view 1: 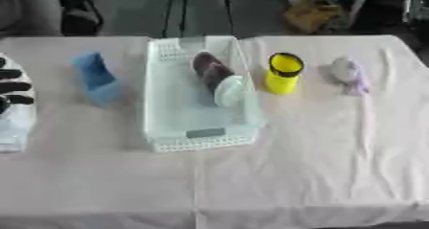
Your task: Pick up objects on the table and place them in the box.
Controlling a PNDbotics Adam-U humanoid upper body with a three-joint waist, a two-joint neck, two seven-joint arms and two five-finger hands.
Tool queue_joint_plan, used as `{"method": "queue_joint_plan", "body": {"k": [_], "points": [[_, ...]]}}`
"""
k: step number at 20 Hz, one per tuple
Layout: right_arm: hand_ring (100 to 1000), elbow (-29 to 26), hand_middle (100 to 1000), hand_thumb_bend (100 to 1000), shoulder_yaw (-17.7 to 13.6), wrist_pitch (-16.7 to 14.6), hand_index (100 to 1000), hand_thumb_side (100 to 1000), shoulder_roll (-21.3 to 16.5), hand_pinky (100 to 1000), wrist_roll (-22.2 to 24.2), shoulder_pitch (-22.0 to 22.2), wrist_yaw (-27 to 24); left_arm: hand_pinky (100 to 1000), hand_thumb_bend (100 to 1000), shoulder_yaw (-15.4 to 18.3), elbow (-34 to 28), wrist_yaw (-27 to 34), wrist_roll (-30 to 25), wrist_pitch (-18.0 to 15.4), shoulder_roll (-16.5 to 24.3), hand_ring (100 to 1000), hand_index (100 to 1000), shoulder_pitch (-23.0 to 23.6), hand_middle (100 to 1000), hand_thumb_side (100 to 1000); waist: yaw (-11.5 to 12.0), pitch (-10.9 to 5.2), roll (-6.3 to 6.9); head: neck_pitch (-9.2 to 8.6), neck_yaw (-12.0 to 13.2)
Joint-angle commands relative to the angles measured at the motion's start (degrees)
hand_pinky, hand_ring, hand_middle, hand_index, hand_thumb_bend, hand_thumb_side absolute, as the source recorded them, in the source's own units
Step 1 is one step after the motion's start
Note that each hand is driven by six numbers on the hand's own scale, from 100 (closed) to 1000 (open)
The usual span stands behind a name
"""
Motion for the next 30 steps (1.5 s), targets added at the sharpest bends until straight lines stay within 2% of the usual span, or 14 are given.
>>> {"method": "queue_joint_plan", "body": {"k": [1, 22, 26, 30], "points": [[708, -0.2, 814, 100, -0.5, -0.1, 928, 426, -0.9, 578, 0.1, -0.8, -0.2, 583, 252, 0.5, -0.8, 0.1, 0.2, -0.1, 1.1, 646, 837, -0.6, 665, 942, 0.0, -0.5, 0.02, -0.53, -0.2], [711, 1.3, 817, 100, -0.3, 0.1, 931, 425, -1.3, 580, 1.1, -1.7, 0.2, 582, 252, 0.5, -0.8, 0.0, 0.1, 0.0, 1.0, 644, 835, -0.5, 665, 943, 0.1, -0.49, -0.04, -0.51, -0.6], [711, 3.2, 818, 100, -0.2, 0.0, 931, 425, -1.5, 580, 1.6, -2.8, 0.7, 582, 252, 0.5, -0.8, 0.0, 0.0, 0.0, 1.1, 644, 835, -0.5, 665, 943, 0.2, -0.52, -0.05, -0.43, -0.6], [722, 13.6, 834, 100, 1.5, 0.5, 927, 429, -2.2, 587, 6.4, -8.3, 3.7, 582, 252, 0.3, -0.7, 0.0, -0.3, 0.0, 0.9, 644, 834, -0.6, 665, 945, 0.5, -0.38, 0.16, -0.53, -0.9]]}}
